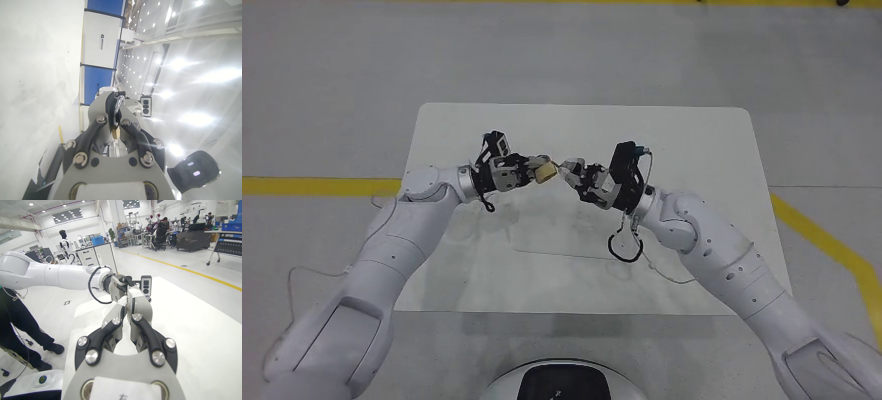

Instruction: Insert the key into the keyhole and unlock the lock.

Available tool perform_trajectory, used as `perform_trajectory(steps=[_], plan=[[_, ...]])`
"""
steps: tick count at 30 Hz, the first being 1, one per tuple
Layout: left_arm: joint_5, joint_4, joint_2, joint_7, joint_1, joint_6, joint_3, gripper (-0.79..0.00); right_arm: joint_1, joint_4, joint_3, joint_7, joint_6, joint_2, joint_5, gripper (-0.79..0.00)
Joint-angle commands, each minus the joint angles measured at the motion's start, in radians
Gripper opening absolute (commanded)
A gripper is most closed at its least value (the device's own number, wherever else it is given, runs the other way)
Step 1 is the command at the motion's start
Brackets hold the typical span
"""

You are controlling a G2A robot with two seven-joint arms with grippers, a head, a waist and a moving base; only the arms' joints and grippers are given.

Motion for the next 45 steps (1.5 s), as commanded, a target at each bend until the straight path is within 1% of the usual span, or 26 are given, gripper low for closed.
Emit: perform_trajectory(steps=[1, 4, 7, 8, 17, 20, 21, 23, 24, 25, 26, 28, 29, 30, 32, 33, 36, 38, 42, 45], plan=[[-0.031, 0.015, -0.004, -0.017, 0.0, 0.059, -0.004, -0.785, -0.012, -0.011, 0.026, -0.014, 0.034, 0.004, -0.034, -0.785], [-0.052, 0.037, -0.008, -0.041, -0.007, 0.137, -0.004, -0.785, -0.046, -0.045, 0.072, -0.023, 0.091, 0.016, -0.098, -0.785], [-0.074, 0.054, -0.012, -0.046, -0.01, 0.18, -0.01, -0.785, -0.095, -0.091, 0.128, -0.014, 0.131, 0.032, -0.135, -0.785], [-0.074, 0.054, -0.012, -0.046, -0.01, 0.18, -0.01, -0.785, -0.113, -0.105, 0.15, -0.011, 0.138, 0.037, -0.137, -0.785], [-0.074, 0.054, -0.012, -0.046, -0.01, 0.18, -0.01, -0.785, -0.113, -0.105, 0.15, -0.011, 0.138, 0.037, -0.137, -0.785], [-0.051, 0.001, -0.011, 0.025, 0.015, 0.187, -0.01, -0.785, -0.113, -0.105, 0.15, -0.011, 0.138, 0.037, -0.137, -0.785], [-0.052, -0.019, -0.011, 0.041, 0.023, 0.19, -0.013, -0.785, -0.124, -0.109, 0.152, -0.008, 0.139, 0.036, -0.112, -0.785], [-0.023, -0.054, -0.008, 0.078, 0.034, 0.18, -0.013, -0.785, -0.142, -0.114, 0.175, 0.023, 0.117, 0.037, -0.008, -0.785], [-0.015, -0.069, -0.007, 0.093, 0.041, 0.177, -0.016, -0.785, -0.152, -0.117, 0.189, 0.055, 0.109, 0.038, 0.056, -0.785], [-0.006, -0.083, -0.006, 0.113, 0.047, 0.172, -0.019, -0.785, -0.169, -0.121, 0.205, 0.098, 0.115, 0.039, 0.16, -0.785], [0.006, -0.097, -0.005, 0.134, 0.053, 0.167, -0.022, -0.785, -0.187, -0.136, 0.215, 0.167, 0.12, 0.04, 0.296, -0.785], [0.022, -0.126, -0.003, 0.167, 0.065, 0.158, -0.027, -0.785, -0.206, -0.173, 0.234, 0.376, 0.173, 0.045, 0.566, -0.785], [0.018, -0.139, -0.003, 0.175, 0.073, 0.156, -0.031, -0.785, -0.204, -0.193, 0.25, 0.479, 0.213, 0.051, 0.647, -0.785], [0.014, -0.149, -0.003, 0.179, 0.079, 0.154, -0.035, -0.785, -0.206, -0.209, 0.267, 0.556, 0.255, 0.056, 0.709, -0.785], [0.013, -0.156, -0.003, 0.198, 0.086, 0.142, -0.042, -0.785, -0.221, -0.234, 0.282, 0.679, 0.328, 0.061, 0.822, -0.785], [0.006, -0.158, -0.004, 0.206, 0.089, 0.139, -0.045, -0.785, -0.223, -0.239, 0.289, 0.716, 0.354, 0.062, 0.857, -0.785], [0.009, -0.16, -0.008, 0.221, 0.086, 0.139, -0.047, -0.785, -0.236, -0.246, 0.297, 0.747, 0.394, 0.061, 0.911, -0.785], [0.012, -0.157, -0.01, 0.228, 0.081, 0.138, -0.047, -0.785, -0.246, -0.253, 0.3, 0.749, 0.404, 0.059, 0.935, -0.785], [0.039, -0.146, -0.017, 0.265, 0.068, 0.125, -0.04, -0.785, -0.264, -0.276, 0.295, 0.766, 0.411, 0.056, 0.931, -0.785], [0.086, -0.157, -0.024, 0.314, 0.059, 0.097, -0.025, -0.785, -0.266, -0.271, 0.292, 0.735, 0.407, 0.049, 0.935, -0.785]])
